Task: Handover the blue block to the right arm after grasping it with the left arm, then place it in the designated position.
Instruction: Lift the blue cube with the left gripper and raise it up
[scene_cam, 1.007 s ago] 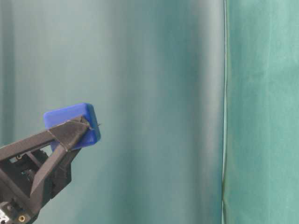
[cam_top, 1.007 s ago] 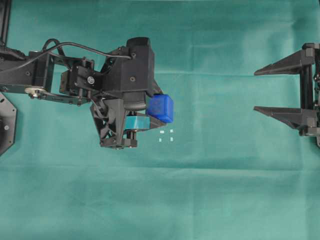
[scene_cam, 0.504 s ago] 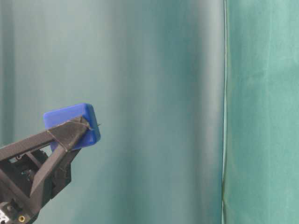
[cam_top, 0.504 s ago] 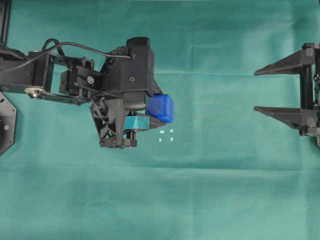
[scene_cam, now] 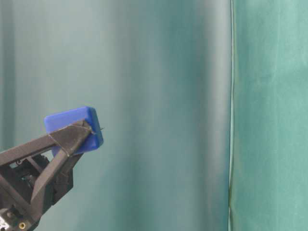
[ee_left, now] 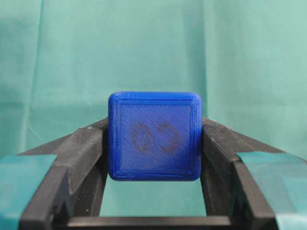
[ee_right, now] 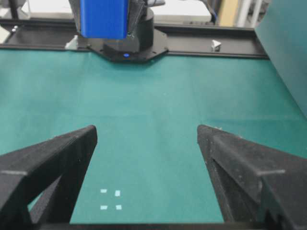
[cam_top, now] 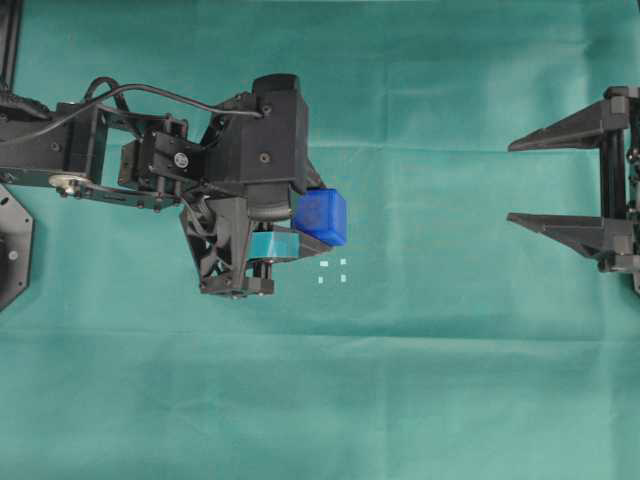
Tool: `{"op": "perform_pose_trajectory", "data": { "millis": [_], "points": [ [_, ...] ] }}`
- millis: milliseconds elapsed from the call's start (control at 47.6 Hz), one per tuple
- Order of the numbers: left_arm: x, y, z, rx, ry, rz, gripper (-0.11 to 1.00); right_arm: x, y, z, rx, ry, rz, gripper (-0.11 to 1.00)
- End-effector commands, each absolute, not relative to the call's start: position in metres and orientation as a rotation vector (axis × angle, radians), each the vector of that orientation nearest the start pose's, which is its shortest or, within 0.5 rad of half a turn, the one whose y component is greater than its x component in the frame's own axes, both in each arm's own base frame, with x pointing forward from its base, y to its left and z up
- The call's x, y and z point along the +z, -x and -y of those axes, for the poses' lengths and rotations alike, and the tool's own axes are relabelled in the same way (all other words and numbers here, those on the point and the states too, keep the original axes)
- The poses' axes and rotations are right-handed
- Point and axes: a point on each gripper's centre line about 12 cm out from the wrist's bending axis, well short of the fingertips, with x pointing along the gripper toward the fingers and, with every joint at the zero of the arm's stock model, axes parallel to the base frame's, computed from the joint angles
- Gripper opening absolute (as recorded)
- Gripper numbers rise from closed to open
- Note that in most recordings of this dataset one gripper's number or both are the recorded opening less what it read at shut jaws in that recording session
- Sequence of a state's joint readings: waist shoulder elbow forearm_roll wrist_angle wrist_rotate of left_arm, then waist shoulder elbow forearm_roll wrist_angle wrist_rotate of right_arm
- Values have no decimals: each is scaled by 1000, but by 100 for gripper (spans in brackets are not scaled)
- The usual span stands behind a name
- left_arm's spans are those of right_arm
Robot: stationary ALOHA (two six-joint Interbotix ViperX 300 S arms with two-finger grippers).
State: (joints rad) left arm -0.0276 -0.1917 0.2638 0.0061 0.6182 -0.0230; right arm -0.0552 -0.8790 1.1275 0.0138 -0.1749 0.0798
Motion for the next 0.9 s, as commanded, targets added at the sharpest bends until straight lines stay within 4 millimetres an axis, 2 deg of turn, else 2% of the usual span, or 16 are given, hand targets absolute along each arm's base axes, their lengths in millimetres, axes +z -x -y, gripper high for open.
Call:
{"op": "perform_pose_trajectory", "data": {
  "millis": [0,567,881],
  "points": [
    [355,-388,9,-15,5,-637,47,293,-218,13,-62,-92,-42,94],
    [357,-387,9,-16,4,-617,47,294,-219,13,-62,-90,-42,94],
    [366,-370,9,-20,5,-411,47,294,-219,13,-61,-84,-42,94]
  ]
}}
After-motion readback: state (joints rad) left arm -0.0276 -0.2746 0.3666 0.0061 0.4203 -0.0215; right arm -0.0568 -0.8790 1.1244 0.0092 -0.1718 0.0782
